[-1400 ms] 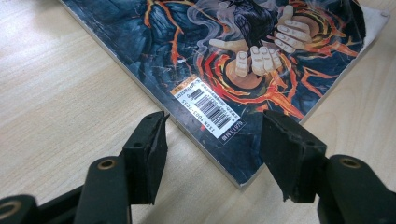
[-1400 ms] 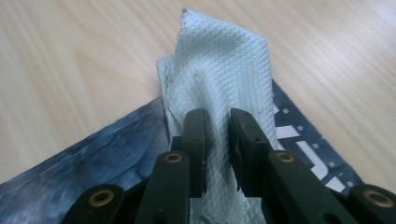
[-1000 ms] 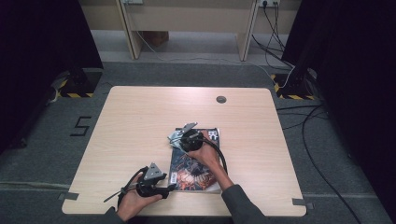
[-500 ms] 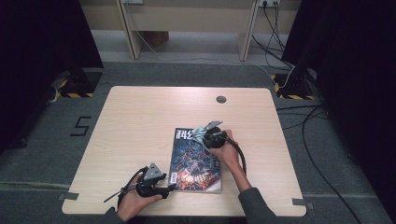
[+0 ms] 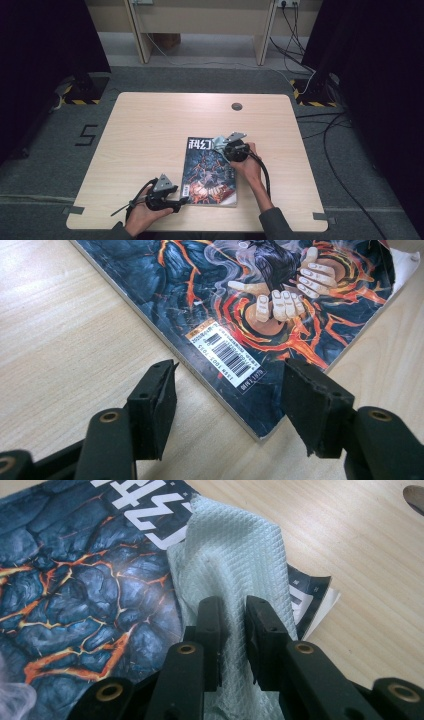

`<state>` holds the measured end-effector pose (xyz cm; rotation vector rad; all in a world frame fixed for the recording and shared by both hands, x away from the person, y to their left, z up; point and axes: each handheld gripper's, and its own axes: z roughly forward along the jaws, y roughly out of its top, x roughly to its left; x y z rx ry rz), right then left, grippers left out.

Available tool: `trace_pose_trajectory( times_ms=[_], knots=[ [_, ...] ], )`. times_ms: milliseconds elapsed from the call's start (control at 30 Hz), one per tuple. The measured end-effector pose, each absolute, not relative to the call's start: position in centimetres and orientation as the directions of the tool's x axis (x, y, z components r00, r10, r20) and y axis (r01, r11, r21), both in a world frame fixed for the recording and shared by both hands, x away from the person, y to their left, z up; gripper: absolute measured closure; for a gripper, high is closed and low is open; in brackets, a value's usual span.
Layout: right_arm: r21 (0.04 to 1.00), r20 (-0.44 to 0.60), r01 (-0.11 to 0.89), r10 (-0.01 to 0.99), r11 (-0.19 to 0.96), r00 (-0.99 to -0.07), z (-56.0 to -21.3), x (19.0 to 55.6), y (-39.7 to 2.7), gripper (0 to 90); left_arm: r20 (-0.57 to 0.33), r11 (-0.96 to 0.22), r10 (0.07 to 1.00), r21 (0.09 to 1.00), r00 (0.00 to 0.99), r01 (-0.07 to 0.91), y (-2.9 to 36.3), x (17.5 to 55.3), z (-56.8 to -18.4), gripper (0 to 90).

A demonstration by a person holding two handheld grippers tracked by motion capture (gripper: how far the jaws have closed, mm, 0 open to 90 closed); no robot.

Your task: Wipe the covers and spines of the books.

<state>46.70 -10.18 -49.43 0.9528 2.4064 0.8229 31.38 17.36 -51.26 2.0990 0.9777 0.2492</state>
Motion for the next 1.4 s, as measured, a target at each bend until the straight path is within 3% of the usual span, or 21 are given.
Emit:
trace_pose_trajectory(
  times_ms=[433, 700, 833, 933, 1100, 1400],
  knots=[
    [0.647, -0.118, 0.462, 0.678, 0.607, -0.726, -49.3, 46.4, -7.4, 76.7, -0.143, -0.4, 0.709, 0.726, 0.691, 0.56, 17.4, 31.6, -51.2, 37.2],
    [0.639, -0.104, 0.421, 0.614, 0.644, -0.782, -49.2, 45.7, -4.5, 76.6, -0.121, -0.451, 0.684, 0.706, 0.72, 0.547, 17.8, 31.2, -51.1, 31.5],
    [0.635, -0.098, 0.402, 0.585, 0.66, -0.805, -49.2, 45.2, -3.5, 76.4, -0.089, -0.477, 0.668, 0.711, 0.738, 0.517, 17.8, 30.7, -51.0, 34.7],
    [0.635, -0.082, 0.392, 0.562, 0.666, -0.823, -49.2, 44.9, -2.8, 76.3, -0.041, -0.507, 0.658, 0.715, 0.752, 0.482, 17.7, 30.5, -51.0, 43.1],
    [0.628, -0.084, 0.368, 0.531, 0.685, -0.843, -49.2, 43.8, -1.7, 76.2, -0.035, -0.52, 0.638, 0.718, 0.769, 0.463, 17.5, 30.4, -51.1, 48.5],
    [0.62, -0.105, 0.351, 0.518, 0.701, -0.849, -49.1, 44.0, -1.4, 76.3, -0.053, -0.499, 0.655, 0.719, 0.754, 0.484, 17.1, 31.0, -51.2, 47.9]
  ],
)
